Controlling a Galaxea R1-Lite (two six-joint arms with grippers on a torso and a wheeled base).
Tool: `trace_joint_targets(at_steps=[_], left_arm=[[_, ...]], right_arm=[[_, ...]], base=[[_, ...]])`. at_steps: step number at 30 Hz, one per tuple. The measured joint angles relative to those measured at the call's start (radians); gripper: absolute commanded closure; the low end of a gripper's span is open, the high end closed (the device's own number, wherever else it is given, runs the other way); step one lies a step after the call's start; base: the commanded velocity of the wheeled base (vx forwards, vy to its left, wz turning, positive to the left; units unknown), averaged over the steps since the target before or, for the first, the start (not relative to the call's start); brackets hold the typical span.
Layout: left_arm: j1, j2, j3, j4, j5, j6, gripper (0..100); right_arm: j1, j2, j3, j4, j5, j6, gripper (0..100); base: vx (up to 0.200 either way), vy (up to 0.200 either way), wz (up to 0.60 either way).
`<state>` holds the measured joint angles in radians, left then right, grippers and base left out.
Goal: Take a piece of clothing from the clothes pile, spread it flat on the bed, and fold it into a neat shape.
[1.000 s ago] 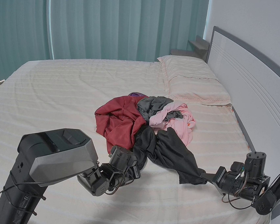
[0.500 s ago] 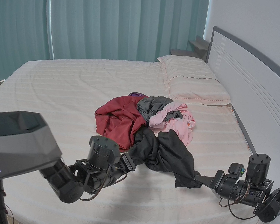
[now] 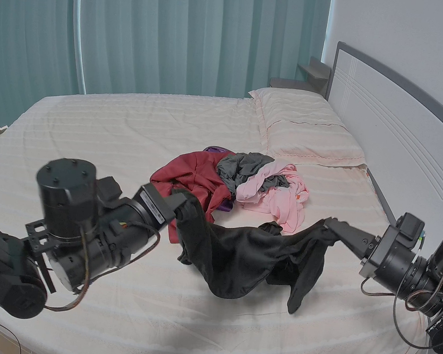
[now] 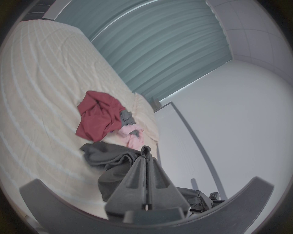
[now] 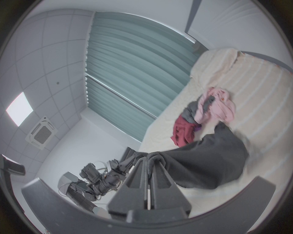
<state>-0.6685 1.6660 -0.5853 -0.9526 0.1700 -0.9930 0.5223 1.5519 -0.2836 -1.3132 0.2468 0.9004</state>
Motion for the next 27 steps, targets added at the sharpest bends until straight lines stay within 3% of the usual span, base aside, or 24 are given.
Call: trace_joint_targets(at_steps=[12,27], left_arm=[[0.046,-0.235,0.077,-0.005,0.002,0.041,100],[0.119,-0.268,0.163,-0.006,-0.01,0.035,100]], right_arm=[[-0.052,-0.107,-0.103,-0.001,0.01,0.0,100],[-0.051,-0.021,-0.065,-0.012,0.014,0.006,100]], base=[[0.0,0.0,0.0],[0.0,0.0,0.0]])
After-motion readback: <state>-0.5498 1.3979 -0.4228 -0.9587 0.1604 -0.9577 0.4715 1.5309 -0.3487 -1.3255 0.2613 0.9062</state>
